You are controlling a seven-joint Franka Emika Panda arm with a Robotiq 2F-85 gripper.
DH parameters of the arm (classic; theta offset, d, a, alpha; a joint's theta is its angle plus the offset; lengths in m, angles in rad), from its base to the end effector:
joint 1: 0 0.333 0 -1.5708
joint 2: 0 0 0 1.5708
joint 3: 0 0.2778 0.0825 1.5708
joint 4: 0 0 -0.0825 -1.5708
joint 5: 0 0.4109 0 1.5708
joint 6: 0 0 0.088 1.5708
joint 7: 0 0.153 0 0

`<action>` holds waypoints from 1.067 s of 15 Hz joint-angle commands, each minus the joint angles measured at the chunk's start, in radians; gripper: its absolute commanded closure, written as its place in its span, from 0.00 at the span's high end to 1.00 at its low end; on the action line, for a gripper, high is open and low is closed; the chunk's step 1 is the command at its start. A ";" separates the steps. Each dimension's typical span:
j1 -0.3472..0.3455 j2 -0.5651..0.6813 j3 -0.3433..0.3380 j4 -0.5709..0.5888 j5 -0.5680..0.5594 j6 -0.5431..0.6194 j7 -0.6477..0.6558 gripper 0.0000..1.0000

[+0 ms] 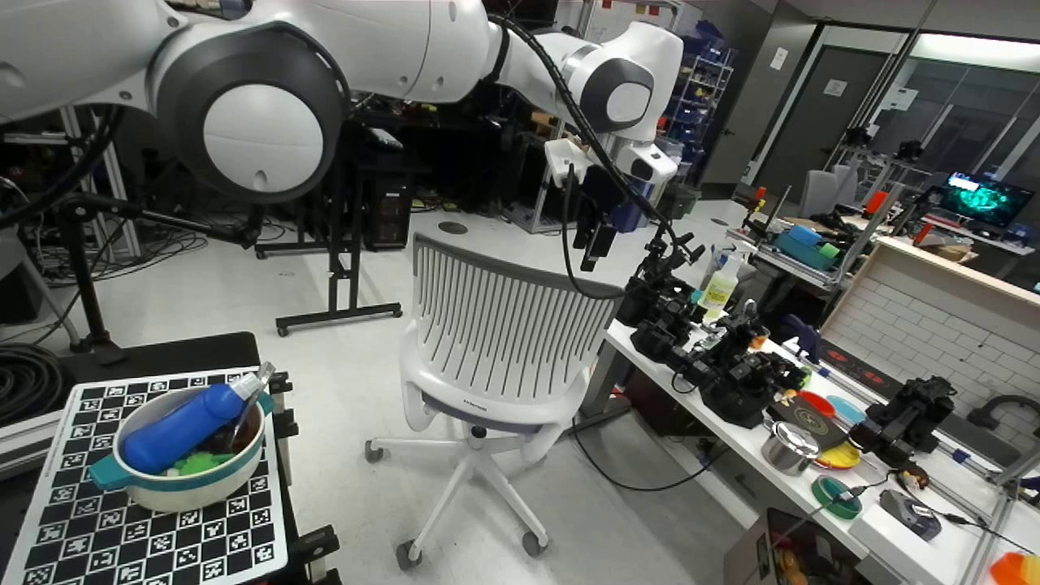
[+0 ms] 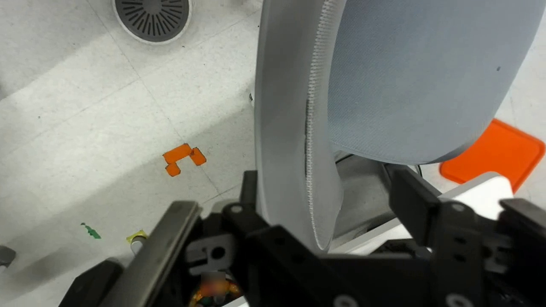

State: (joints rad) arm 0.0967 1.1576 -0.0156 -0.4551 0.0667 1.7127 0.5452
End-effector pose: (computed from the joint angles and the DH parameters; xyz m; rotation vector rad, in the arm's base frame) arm 0.8003 0.0813 0.2910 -2.9778 0.6975 -0.1205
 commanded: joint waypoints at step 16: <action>-0.002 0.080 -0.009 0.020 -0.013 0.014 -0.021 1.00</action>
State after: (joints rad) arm 0.0949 1.1926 -0.0175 -0.4565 0.0660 1.7141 0.5360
